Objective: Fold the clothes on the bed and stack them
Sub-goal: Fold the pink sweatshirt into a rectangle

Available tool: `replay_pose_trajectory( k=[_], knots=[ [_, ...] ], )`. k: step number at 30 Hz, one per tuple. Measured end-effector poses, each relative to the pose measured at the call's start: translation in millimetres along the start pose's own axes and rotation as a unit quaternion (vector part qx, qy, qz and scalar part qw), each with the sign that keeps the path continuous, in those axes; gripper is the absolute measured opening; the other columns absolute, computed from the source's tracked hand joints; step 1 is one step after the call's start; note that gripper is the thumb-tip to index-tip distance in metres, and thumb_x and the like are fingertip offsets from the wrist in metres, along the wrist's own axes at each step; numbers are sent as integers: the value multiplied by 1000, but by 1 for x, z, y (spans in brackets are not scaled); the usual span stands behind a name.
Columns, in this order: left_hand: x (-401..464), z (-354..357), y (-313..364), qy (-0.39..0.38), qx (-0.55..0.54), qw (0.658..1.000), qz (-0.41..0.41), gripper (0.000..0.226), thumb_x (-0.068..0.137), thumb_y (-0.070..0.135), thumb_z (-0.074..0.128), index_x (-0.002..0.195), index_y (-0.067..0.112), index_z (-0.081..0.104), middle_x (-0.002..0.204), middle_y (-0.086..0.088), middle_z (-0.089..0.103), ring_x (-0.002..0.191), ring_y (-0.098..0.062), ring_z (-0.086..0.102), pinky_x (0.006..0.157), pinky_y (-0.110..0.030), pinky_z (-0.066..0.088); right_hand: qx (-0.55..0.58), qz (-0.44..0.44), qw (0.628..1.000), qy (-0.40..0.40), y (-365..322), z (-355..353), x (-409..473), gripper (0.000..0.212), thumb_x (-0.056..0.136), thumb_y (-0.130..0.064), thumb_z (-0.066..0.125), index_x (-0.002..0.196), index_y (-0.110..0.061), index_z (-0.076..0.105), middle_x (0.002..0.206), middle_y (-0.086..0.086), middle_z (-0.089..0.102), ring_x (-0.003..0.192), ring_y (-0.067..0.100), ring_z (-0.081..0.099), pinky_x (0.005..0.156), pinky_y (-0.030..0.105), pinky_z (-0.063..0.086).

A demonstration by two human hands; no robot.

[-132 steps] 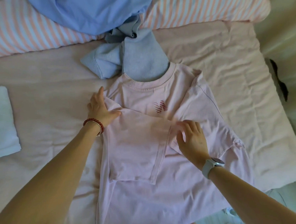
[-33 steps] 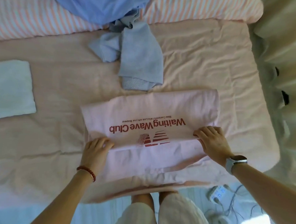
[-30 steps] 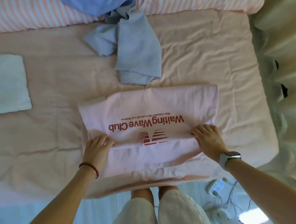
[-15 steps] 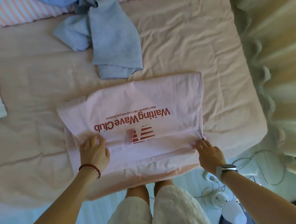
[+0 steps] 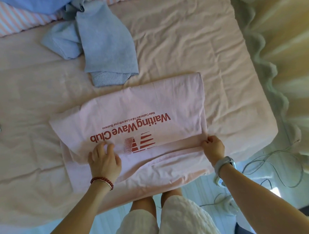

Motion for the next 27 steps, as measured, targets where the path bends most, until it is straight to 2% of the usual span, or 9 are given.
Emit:
replay_pose_trajectory(
  k=[3, 5, 7, 13, 16, 19, 22, 24, 27],
  knots=[
    [0, 6, 14, -30, -2, 999, 10, 32, 78, 8, 64, 109, 1, 60, 123, -23, 51, 119, -40, 44, 95, -57, 40, 117, 62, 991, -8, 13, -4, -3, 25, 83, 0, 49, 103, -2, 63, 86, 10, 61, 77, 24, 55, 69, 32, 47],
    [2, 10, 17, -49, -4, 999, -5, 33, 83, 13, 60, 115, 3, 56, 129, -20, 47, 124, -37, 39, 98, -54, 39, 278, 126, 952, -23, 26, -4, -6, 19, 86, 3, 55, 102, -1, 63, 89, 13, 63, 80, 23, 59, 75, 31, 53],
    [4, 12, 18, -55, -4, 998, -12, 34, 85, 15, 58, 117, 4, 54, 131, -19, 45, 126, -36, 37, 98, -53, 40, 393, 170, 903, -35, 33, -5, -10, 18, 89, 3, 54, 104, -3, 62, 89, 12, 63, 78, 20, 61, 65, 24, 57],
    [5, 12, 14, -57, -2, 998, -6, 33, 86, 16, 57, 117, 6, 53, 132, -18, 44, 126, -35, 38, 98, -52, 42, 465, 301, 830, -62, 43, -4, -20, 18, 88, -3, 46, 91, -11, 63, 85, 6, 61, 74, 18, 57, 63, 26, 47],
    [5, 12, 10, -70, -11, 997, -8, 34, 87, 16, 55, 120, 7, 51, 135, -17, 42, 128, -33, 35, 98, -50, 43, 433, 340, 833, -49, 43, -3, -22, 13, 87, -6, 48, 92, -11, 59, 78, 3, 57, 67, 15, 53, 58, 25, 39],
    [4, 9, 5, -58, -53, 997, -28, 34, 87, 12, 56, 120, 5, 51, 135, -18, 42, 128, -35, 34, 97, -51, 42, 400, 343, 850, -1, 36, -4, -19, 20, 87, -3, 43, 99, -9, 58, 79, 8, 58, 70, 20, 54, 62, 28, 39],
    [-1, 5, -10, -23, -118, 988, -94, 35, 84, 5, 58, 118, -1, 52, 131, -23, 43, 124, -40, 35, 96, -55, 41, 329, 315, 886, 84, 29, -9, -19, 14, 83, -4, 42, 79, -1, 55, 73, 12, 49, 69, 28, 45, 55, 31, 36],
    [-6, 2, -24, 9, -153, 979, -137, 37, 82, 1, 58, 119, -3, 51, 131, -25, 41, 124, -42, 33, 95, -56, 41, 324, 300, 889, 121, 28, -5, -23, 16, 83, -3, 41, 73, 1, 53, 71, 11, 45, 72, 26, 43, 55, 29, 34],
    [-12, 0, -43, 48, -181, 966, -179, 44, 81, -1, 59, 123, -4, 47, 136, -25, 36, 125, -44, 31, 93, -58, 39, 299, 278, 899, 156, 26, -5, -25, 30, 85, -4, 41, 110, 2, 56, 101, 15, 53, 88, 30, 51, 75, 32, 43]
  ],
)
Point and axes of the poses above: each hand's wrist, its own x-axis towards the middle knuckle, its own z-axis out of the palm, y = z × x, the point moved 6 cm from there along x, towards the middle knuckle
